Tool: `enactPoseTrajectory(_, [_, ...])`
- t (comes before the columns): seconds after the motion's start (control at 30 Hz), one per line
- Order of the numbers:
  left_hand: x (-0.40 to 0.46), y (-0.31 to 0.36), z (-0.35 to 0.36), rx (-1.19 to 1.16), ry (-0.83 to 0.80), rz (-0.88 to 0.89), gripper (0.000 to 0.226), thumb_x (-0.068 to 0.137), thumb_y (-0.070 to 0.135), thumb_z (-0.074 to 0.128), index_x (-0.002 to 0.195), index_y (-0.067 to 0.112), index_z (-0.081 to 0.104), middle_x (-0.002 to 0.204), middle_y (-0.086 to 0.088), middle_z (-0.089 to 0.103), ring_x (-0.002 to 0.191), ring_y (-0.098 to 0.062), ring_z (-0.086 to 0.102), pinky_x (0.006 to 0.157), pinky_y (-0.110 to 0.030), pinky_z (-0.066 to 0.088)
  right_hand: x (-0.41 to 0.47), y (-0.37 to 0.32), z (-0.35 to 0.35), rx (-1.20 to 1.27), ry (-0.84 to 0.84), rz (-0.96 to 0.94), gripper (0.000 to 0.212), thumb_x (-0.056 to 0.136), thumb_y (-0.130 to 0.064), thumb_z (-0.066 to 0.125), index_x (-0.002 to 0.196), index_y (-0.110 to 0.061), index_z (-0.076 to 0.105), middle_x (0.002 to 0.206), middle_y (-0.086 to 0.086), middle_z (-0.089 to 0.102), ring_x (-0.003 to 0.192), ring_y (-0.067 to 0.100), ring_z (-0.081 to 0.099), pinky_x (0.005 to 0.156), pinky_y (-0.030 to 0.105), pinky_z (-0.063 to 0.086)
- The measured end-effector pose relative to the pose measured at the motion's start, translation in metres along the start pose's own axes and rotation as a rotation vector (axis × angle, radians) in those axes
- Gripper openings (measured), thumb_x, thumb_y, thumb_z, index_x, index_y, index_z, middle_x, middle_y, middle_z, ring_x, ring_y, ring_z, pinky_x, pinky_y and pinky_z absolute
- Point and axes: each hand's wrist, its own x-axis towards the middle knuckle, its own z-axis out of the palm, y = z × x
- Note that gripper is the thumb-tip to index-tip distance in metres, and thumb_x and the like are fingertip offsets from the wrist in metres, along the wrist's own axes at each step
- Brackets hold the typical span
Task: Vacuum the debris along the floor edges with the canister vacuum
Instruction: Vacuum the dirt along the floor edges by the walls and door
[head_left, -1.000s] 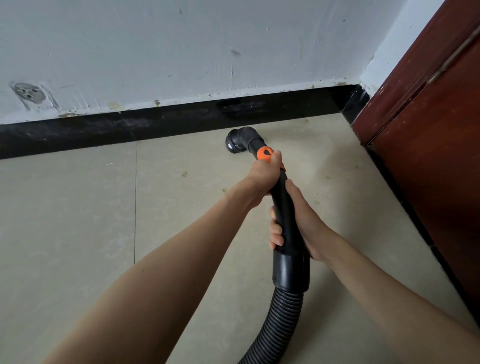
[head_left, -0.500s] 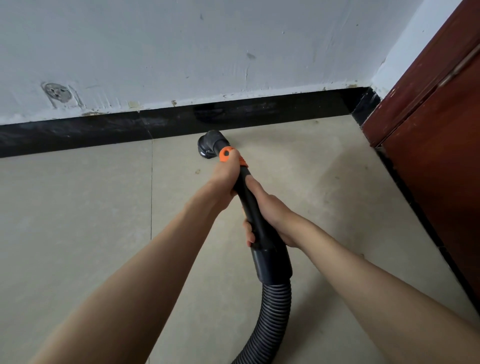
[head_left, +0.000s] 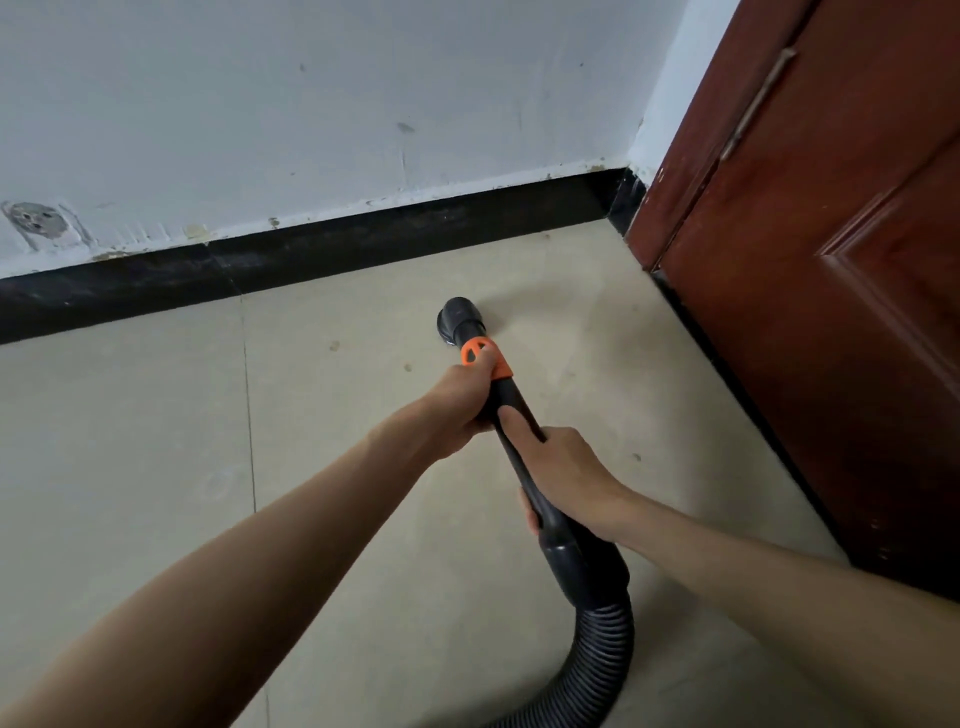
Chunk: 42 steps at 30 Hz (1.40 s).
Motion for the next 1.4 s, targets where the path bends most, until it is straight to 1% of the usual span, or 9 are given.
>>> enactPoseTrajectory(0.07, [-0.003,-0.007,0.02,0.034,-0.045,-0.001,0.034,0.101,0.036,0.038,0.089,0.006,0.046,0.084,-0.009,0.052,0.073,-0.018,0.055,0.068,-0.029,0.048,-0.009,0.013,-0.013,-0.026,0.045,0.014,0.056,0.097,-0.055,0.04,0.069,-0.007,0.048,0.043,0.008,0.054,0.034,0.022,0.052,0.045,0.025,0.043])
enactPoseTrajectory(0.2, [-0.007,-0.018,0.061,0.044,-0.096,-0.007,0.036,0.102,0.036,0.037,0.105,0.001,0.044,0.083,-0.008,0.052,0.07,-0.017,0.054,0.061,-0.026,0.048,-0.026,0.034,-0.04,0.0,0.117,0.053,0.054,0.097,-0.054,0.04,0.07,-0.008,0.048,0.043,0.008,0.054,0.033,0.021,0.051,0.044,0.023,0.042])
enactPoseTrajectory(0.37, [-0.018,-0.034,0.102,0.115,-0.152,-0.017,0.034,0.101,0.034,0.038,0.081,0.008,0.047,0.079,-0.006,0.052,0.069,-0.016,0.053,0.061,-0.025,0.045,-0.05,0.064,-0.064,0.027,0.156,0.121,0.056,0.098,-0.054,0.039,0.07,-0.007,0.05,0.044,0.006,0.055,0.036,0.021,0.053,0.045,0.024,0.043])
enactPoseTrajectory(0.53, [-0.024,-0.053,0.12,0.137,-0.186,-0.046,0.036,0.1,0.037,0.038,0.101,0.003,0.049,0.086,-0.009,0.058,0.074,-0.018,0.058,0.057,-0.023,0.046,-0.069,0.085,-0.073,0.094,0.197,0.144,0.054,0.098,-0.051,0.042,0.067,-0.007,0.049,0.041,0.003,0.053,0.038,0.021,0.053,0.042,0.02,0.041])
enactPoseTrajectory(0.67, [-0.029,-0.057,0.125,0.213,-0.216,-0.041,0.034,0.101,0.037,0.038,0.093,0.006,0.05,0.079,-0.006,0.054,0.066,-0.015,0.053,0.054,-0.021,0.043,-0.076,0.094,-0.074,0.152,0.178,0.155,0.057,0.097,-0.053,0.042,0.068,-0.005,0.051,0.045,0.006,0.055,0.042,0.024,0.055,0.047,0.026,0.045])
enactPoseTrajectory(0.77, [-0.029,-0.048,0.127,0.221,-0.213,0.023,0.035,0.101,0.037,0.039,0.093,0.004,0.051,0.076,-0.005,0.053,0.063,-0.014,0.052,0.049,-0.02,0.044,-0.074,0.089,-0.078,0.141,0.236,0.133,0.057,0.097,-0.054,0.043,0.068,-0.006,0.052,0.044,0.004,0.055,0.039,0.02,0.055,0.042,0.02,0.041])
enactPoseTrajectory(0.93, [-0.02,-0.03,0.123,0.153,-0.214,0.003,0.031,0.1,0.035,0.042,0.082,0.01,0.046,0.078,-0.006,0.054,0.066,-0.015,0.055,0.06,-0.025,0.046,-0.054,0.071,-0.084,0.164,0.181,0.113,0.058,0.095,-0.059,0.043,0.074,-0.005,0.052,0.046,0.008,0.056,0.038,0.023,0.054,0.045,0.025,0.044])
enactPoseTrajectory(1.13, [-0.01,-0.024,0.114,0.107,-0.187,-0.019,0.035,0.099,0.036,0.046,0.109,0.003,0.043,0.085,-0.009,0.054,0.071,-0.018,0.057,0.068,-0.029,0.05,-0.045,0.061,-0.08,0.161,0.151,0.122,0.056,0.095,-0.058,0.043,0.077,-0.006,0.05,0.05,0.009,0.058,0.039,0.025,0.054,0.049,0.029,0.047])
enactPoseTrajectory(1.4, [-0.022,-0.038,0.118,0.167,-0.219,-0.026,0.032,0.099,0.034,0.045,0.103,0.002,0.047,0.085,-0.009,0.054,0.071,-0.017,0.057,0.065,-0.027,0.049,-0.064,0.076,-0.078,0.177,0.141,0.139,0.06,0.096,-0.06,0.04,0.076,-0.004,0.052,0.049,0.008,0.057,0.037,0.022,0.054,0.044,0.025,0.046])
